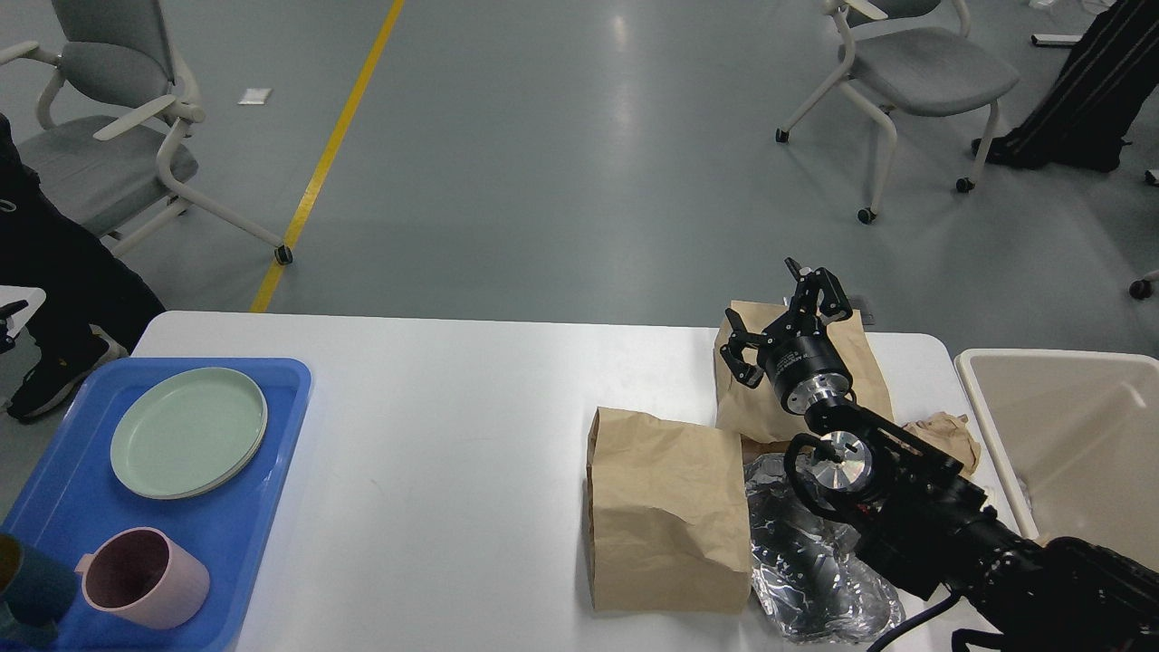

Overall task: Tidy desktop
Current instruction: 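Withdraw the left gripper from the tray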

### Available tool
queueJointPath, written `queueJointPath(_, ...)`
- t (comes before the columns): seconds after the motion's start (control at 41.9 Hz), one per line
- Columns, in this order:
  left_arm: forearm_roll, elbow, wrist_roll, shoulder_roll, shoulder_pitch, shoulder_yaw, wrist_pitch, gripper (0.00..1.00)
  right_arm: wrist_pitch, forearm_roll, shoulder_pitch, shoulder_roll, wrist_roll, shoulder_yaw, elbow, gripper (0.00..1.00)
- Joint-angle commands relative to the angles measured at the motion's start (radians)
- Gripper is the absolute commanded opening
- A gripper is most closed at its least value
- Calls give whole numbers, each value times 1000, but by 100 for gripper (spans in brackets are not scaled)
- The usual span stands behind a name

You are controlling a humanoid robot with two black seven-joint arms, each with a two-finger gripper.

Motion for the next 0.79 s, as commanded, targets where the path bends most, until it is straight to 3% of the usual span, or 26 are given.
queueJointPath(0.0, -3, 26, -11, 2, 14, -80, 75, 97, 0, 0, -1, -1, 0, 0, 0, 100)
queueJointPath(0.096, -15, 69, -77, -2, 27, -119, 176, 97, 0, 0, 0, -1, 0, 0, 0, 100)
queueJointPath(0.143, -15, 72, -146, -5, 39, -119, 212, 97, 0, 0, -1, 0, 0, 0, 0, 100)
queueJointPath(0.215, -14, 72, -197, -8, 53, -113, 212, 97, 0, 0, -1, 0, 0, 0, 0, 100)
queueJointPath(0.502, -2, 71, -246, -185, 68, -91, 209, 97, 0, 0, 0, 0, 0, 0, 0, 100)
queueJointPath(0.597, -2, 69, -295, -234, 59, -88, 209, 97, 0, 0, 0, 0, 0, 0, 0, 100)
queueJointPath(0.764, 2, 66, -438, -350, 47, -81, 204, 97, 0, 0, -1, 0, 0, 0, 0, 100)
